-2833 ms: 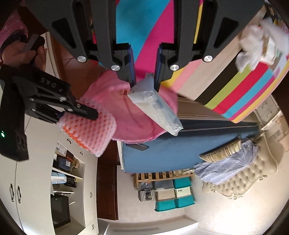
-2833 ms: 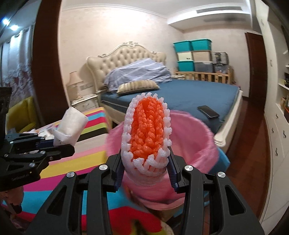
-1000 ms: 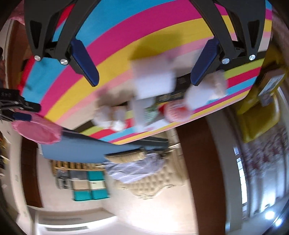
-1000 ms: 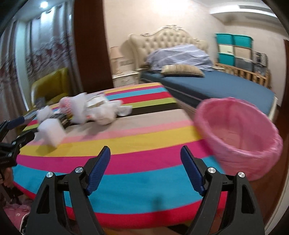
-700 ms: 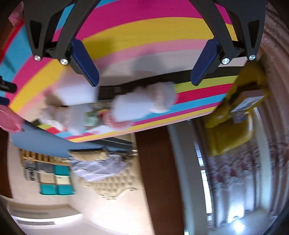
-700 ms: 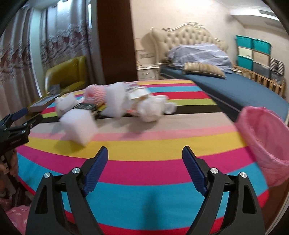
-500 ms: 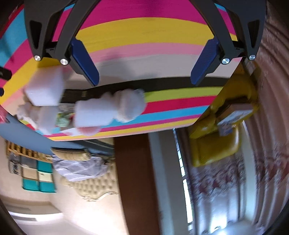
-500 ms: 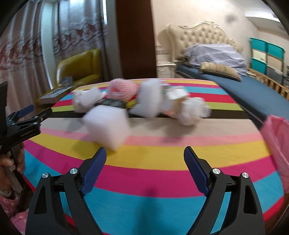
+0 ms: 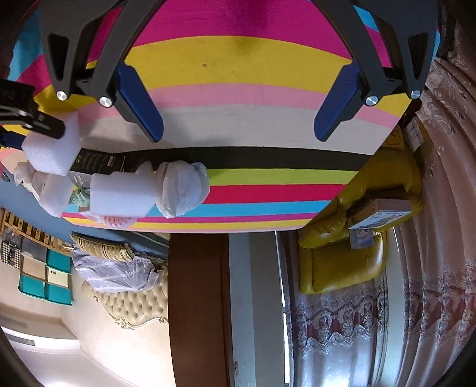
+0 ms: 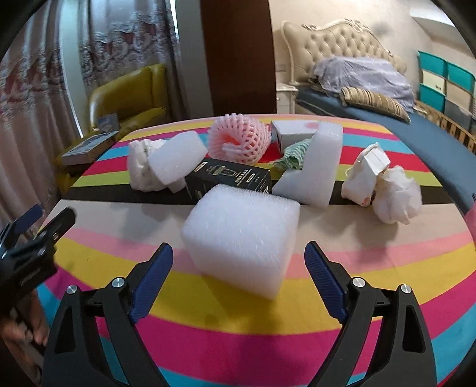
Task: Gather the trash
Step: 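Grasp the large white foam block with the right tool, then lift the foam block with the right tool while the left tool grasps another white foam block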
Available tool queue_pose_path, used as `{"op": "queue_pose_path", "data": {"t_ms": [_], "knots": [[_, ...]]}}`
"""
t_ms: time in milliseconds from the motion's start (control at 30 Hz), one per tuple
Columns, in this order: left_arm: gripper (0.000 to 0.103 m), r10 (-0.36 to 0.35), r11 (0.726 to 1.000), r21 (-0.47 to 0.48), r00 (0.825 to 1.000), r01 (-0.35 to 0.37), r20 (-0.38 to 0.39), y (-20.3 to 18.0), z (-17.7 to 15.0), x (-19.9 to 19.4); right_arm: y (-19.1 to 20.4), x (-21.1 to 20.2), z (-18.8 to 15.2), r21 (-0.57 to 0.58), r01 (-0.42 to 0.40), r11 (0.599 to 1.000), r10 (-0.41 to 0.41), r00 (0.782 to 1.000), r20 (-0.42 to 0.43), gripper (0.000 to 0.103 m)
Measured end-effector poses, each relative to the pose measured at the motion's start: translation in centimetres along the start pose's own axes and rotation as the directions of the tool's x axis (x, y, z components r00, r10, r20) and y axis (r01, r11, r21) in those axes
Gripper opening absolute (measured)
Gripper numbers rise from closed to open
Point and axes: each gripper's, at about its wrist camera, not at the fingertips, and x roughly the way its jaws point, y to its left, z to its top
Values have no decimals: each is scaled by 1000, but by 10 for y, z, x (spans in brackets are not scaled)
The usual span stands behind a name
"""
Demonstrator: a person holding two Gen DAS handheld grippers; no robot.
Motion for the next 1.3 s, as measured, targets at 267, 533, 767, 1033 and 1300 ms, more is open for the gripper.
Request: {"op": "queue_pose_path", "data": {"t_ms": [267,533,767,1033,1300], "knots": [[98,1,999,38,999,-2,46,-11,-2,-11,-4,9,5,12,51,999,-51,999,-7,84],[98,-7,997,82,999,4,35,-24,-1,-10,-27,-20,-2,-11,43,999,-42,996,84,65],[98,-148,989,15,988,149,-45,-43,10,-2,-63,-42,2,21,103,994,-105,980,166,65],[98,-219,975,-47,972,216,-83,-84,31,17,-102,-50,-3,93,113,989,-128,976,178,65],[98,-180,980,-105,981,171,-78,-124,52,34,-121,-53,-13,121,94,988,-116,975,189,65]]}}
